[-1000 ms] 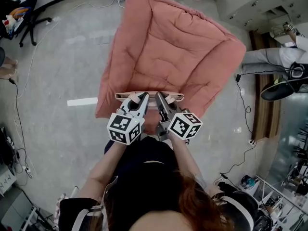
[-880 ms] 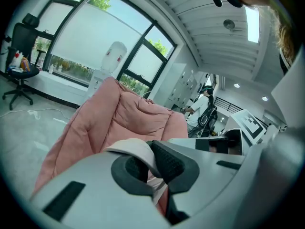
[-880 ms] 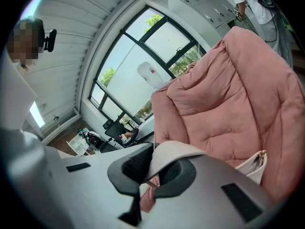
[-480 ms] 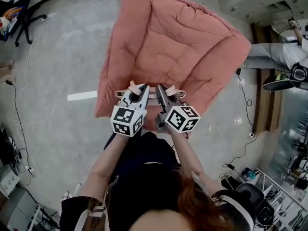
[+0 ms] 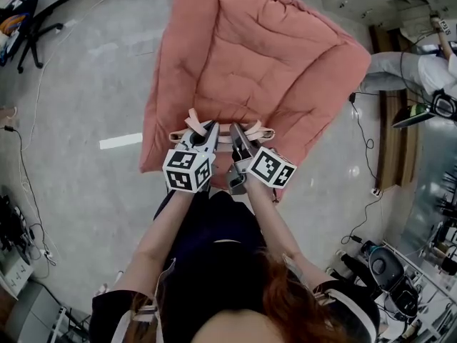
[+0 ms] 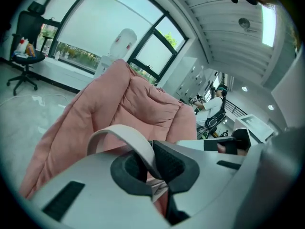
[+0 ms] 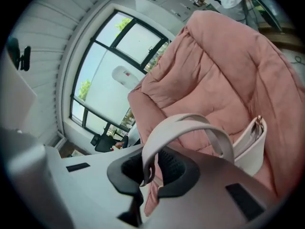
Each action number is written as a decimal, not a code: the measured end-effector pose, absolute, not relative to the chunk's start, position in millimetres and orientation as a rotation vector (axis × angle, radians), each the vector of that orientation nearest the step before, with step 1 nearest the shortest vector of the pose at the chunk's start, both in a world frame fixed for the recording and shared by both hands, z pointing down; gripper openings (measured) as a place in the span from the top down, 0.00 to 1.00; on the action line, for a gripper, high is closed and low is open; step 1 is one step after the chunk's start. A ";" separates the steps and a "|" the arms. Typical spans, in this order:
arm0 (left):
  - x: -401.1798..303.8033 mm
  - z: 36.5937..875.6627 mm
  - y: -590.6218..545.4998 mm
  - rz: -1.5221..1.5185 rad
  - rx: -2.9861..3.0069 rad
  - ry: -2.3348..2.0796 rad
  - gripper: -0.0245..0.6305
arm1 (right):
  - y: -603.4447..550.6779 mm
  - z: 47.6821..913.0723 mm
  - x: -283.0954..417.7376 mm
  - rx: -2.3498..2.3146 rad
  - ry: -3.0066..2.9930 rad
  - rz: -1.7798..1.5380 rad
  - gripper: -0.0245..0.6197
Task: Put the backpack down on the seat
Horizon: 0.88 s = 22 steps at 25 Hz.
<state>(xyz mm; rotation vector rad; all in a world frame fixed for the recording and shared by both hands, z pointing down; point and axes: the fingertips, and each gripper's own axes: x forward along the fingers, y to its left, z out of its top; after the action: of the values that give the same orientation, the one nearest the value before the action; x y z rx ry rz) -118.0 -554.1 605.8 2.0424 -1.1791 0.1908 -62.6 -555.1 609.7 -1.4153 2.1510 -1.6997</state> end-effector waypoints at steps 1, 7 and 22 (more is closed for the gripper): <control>-119.0 608.4 -552.9 0.179 2.021 -1.174 0.93 | -553.0 611.4 -62.1 -1.413 2.112 -1.726 0.91; -124.5 624.5 -549.3 0.100 1.903 -1.149 0.93 | -544.8 624.6 -65.0 -1.392 1.984 -1.823 0.91; -133.8 645.3 -544.6 -0.103 1.670 -1.030 0.93 | -542.2 643.3 -68.4 -1.369 1.785 -1.933 0.90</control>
<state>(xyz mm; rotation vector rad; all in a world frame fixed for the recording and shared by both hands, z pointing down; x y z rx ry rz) -133.8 -544.6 645.3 1.6698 -1.0297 -0.1028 -68.4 -542.2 643.3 -1.3690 1.7852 -1.9326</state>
